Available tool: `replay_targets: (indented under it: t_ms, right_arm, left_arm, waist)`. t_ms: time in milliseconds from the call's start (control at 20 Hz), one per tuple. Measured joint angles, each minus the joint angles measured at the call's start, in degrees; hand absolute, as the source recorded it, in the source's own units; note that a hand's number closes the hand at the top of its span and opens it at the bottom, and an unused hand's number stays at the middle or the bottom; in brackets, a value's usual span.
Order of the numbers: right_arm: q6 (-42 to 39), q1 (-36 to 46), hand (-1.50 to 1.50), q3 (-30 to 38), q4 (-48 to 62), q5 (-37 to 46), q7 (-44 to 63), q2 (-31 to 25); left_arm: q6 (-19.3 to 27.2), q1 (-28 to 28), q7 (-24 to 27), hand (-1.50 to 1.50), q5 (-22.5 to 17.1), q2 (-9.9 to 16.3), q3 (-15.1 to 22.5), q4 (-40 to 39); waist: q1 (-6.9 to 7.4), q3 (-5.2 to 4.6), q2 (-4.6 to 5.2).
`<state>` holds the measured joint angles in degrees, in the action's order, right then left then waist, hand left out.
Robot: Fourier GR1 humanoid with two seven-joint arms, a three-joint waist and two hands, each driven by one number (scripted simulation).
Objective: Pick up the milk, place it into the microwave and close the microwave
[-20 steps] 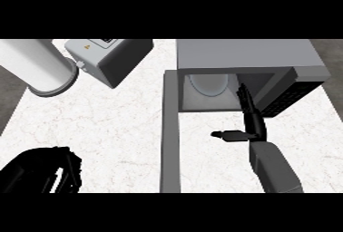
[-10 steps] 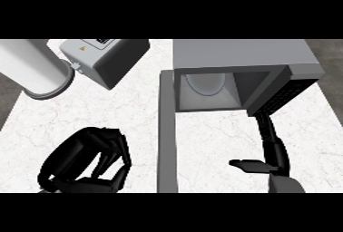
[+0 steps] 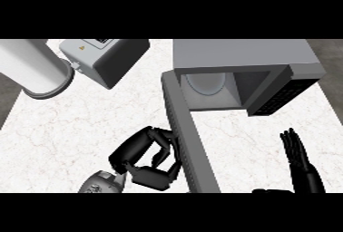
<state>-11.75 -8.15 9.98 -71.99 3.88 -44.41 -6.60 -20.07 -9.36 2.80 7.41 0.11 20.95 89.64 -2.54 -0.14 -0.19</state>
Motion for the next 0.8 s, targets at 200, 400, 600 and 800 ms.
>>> replay_targets:
  t_ms: [200,400,600,800]
  right_arm:
    - [-3.52,-5.22,-1.5,-0.56,-7.96,-1.64,0.57,-1.8]
    - [-7.34,-8.76,-1.5,-0.81,-15.48,-5.21,2.92,-2.57]
    - [-9.44,-11.87,-1.5,-1.86,-23.4,-8.03,6.01,-2.26]
    - [-11.11,-13.26,-1.5,-2.54,-29.14,-10.11,9.09,-2.88]
  left_arm:
    - [8.23,-3.2,7.12,1.5,2.63,0.1,5.69,-10.77]
    - [18.65,-7.05,14.45,1.5,0.74,0.13,11.38,-20.4]
    - [26.16,-11.33,20.46,1.5,-5.74,0.19,16.55,-28.27]
    - [32.18,-15.5,22.22,1.5,-12.83,0.23,22.66,-33.57]
  waist:
    - [-0.17,-0.01,0.14]
    - [-0.63,-0.03,0.32]
    - [-1.29,-0.07,0.5]
    - [-2.39,-0.1,0.77]
